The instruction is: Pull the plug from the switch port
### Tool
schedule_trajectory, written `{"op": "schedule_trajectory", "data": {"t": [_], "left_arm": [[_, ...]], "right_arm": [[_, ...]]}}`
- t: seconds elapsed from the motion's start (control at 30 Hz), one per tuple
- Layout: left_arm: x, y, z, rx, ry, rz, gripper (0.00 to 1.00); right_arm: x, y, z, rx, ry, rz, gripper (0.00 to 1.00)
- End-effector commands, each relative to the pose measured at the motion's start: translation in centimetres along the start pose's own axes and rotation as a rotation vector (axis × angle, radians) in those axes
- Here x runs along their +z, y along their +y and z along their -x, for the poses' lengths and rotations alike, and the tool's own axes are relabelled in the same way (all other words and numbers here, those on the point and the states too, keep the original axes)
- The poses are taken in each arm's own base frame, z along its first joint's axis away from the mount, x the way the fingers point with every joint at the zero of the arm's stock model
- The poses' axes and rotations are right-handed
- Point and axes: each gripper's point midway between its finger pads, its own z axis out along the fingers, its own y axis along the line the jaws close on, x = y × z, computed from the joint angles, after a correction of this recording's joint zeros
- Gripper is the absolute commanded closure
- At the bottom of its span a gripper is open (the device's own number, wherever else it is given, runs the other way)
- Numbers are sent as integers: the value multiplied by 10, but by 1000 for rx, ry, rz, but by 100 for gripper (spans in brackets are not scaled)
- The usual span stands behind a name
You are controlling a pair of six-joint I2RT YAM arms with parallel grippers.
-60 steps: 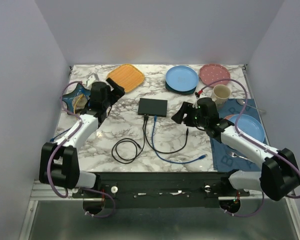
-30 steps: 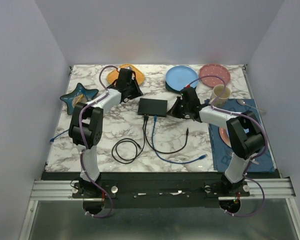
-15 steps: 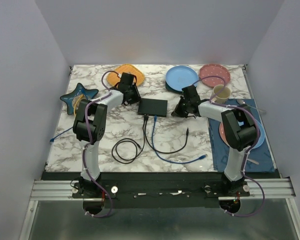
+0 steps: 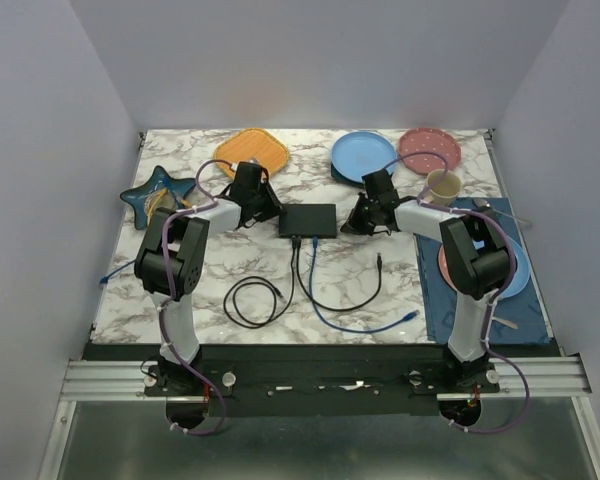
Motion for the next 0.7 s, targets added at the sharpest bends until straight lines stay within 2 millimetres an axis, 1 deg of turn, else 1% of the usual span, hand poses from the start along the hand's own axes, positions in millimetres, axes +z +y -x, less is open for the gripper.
{"op": "schedule_trajectory", "data": {"t": [0.0,0.07,0.1,0.17,0.2,0.23,0.27,0.3,0.33,0.37,0.4,0.43,0.47,0.5,0.53,0.57,0.63,0.67], "left_arm": [[-13,29,-31,-10,70,123,63],[-22,36,-19,-10,21,171,59],[-33,41,-5,-9,-44,221,56],[-46,43,11,-26,-115,249,54],[-56,36,22,-26,-160,234,53],[-61,32,27,-28,-184,228,53],[-63,26,29,-27,-187,206,53],[-65,16,34,-24,-199,163,53],[-64,3,27,-20,-153,100,53],[-62,-5,23,-11,-134,69,53],[-58,-15,18,-8,-101,19,54],[-55,-23,12,-5,-75,-19,54],[-53,-34,2,-6,-24,-79,54],[-48,-41,-6,1,-5,-106,55],[-46,-43,-12,2,12,-119,56],[-46,-48,-21,3,57,-151,57],[-41,-55,-31,6,93,-195,60],[-40,-56,-34,5,105,-200,62]], "right_arm": [[-3,1,3,-9,-5,-5,99],[-13,-3,10,-11,-57,-32,99],[-26,-3,14,-12,-90,-28,99],[-38,0,20,-18,-139,-18,99],[-45,2,19,-21,-152,-1,99],[-54,1,13,-26,-159,20,98],[-59,12,10,-33,-161,98,98],[-63,20,7,-43,-161,158,98],[-62,13,-10,-44,-126,190,95],[-67,36,-18,-63,-91,329,91],[-66,41,-25,-62,-60,378,86],[-64,45,-36,-62,-17,417,74],[-60,51,-47,-52,39,468,68],[-58,51,-53,-45,59,477,63],[-57,55,-59,-47,72,487,54],[-53,54,-63,-37,80,489,51],[-52,56,-66,-31,85,505,46],[-52,58,-65,-21,80,515,45]]}}
